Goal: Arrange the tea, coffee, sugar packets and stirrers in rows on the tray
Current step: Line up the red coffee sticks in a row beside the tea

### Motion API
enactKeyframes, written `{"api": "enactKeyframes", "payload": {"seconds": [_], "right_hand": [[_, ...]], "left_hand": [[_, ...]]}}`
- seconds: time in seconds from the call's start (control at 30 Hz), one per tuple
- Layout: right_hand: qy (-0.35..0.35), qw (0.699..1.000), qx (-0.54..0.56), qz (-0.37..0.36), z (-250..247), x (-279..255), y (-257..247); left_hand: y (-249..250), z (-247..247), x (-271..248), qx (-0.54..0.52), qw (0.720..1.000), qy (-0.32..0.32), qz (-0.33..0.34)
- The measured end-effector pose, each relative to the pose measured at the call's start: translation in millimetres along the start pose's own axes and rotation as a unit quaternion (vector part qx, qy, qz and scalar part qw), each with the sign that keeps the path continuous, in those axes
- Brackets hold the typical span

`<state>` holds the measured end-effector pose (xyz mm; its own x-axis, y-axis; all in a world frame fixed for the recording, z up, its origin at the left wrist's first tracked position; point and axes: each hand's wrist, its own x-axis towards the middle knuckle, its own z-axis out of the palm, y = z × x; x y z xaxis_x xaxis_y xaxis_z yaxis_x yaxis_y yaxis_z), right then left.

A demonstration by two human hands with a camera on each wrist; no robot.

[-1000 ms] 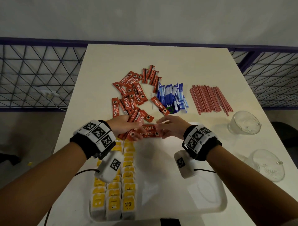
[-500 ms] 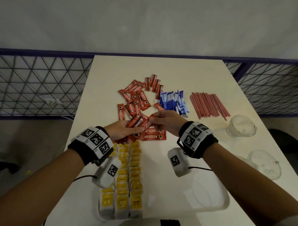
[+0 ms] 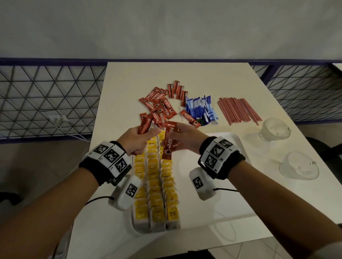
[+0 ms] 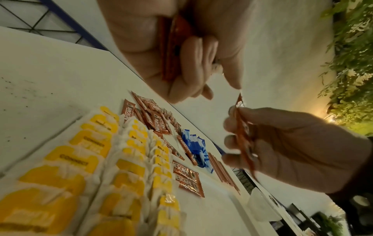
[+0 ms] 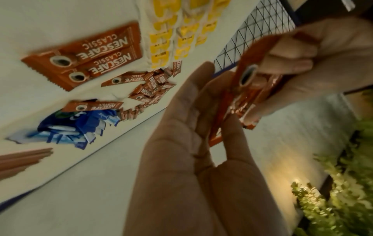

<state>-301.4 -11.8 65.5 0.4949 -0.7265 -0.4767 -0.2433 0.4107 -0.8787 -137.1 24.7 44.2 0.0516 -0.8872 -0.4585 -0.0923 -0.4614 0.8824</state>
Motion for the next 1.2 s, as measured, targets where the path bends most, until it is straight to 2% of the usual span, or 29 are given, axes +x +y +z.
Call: {"api": "enactKeyframes", "payload": {"seconds": [0.1, 0.17, 0.37, 0.6, 0.73, 0.9, 1.13, 1.2], "right_hand": [[-0.010, 0.976, -0.218, -0.011, 0.5, -9.1, 3.4], [-0.015, 0.963, -0.268, -0.018, -3.6, -12.0, 6.2], [0.015, 0.988, -0.154, 0.024, -36.1, -23.3, 17.3], [0.037, 0.995, -0.059, 0.073, -79.4, -28.0, 41.5], [0.087, 0.987, -0.074, 0.109, -96.1, -21.0, 56.7], [0.081, 0.981, -0.080, 0.157, -102.3, -5.3, 69.1], [0.070, 0.975, -0.046, 0.204, -95.5, 12.5, 68.4], [0.069, 0.975, -0.036, 0.210, -93.8, 14.1, 68.3]], "left_hand": [[0.9, 6.6, -3.2, -0.021, 1.000, -0.019, 0.010], [1.0, 12.9, -2.9, -0.014, 0.999, -0.034, 0.008], [-2.8, 25.3, 5.8, 0.007, 1.000, -0.006, -0.002], [-12.9, 51.9, 10.6, 0.137, 0.990, 0.005, -0.031], [-15.5, 62.5, 14.5, 0.274, 0.961, 0.032, -0.005], [-12.3, 65.2, 19.7, 0.349, 0.933, 0.088, -0.006], [-9.5, 76.5, 32.2, 0.426, 0.903, 0.048, -0.037], [-7.3, 81.0, 34.0, 0.459, 0.887, 0.035, -0.048]]}}
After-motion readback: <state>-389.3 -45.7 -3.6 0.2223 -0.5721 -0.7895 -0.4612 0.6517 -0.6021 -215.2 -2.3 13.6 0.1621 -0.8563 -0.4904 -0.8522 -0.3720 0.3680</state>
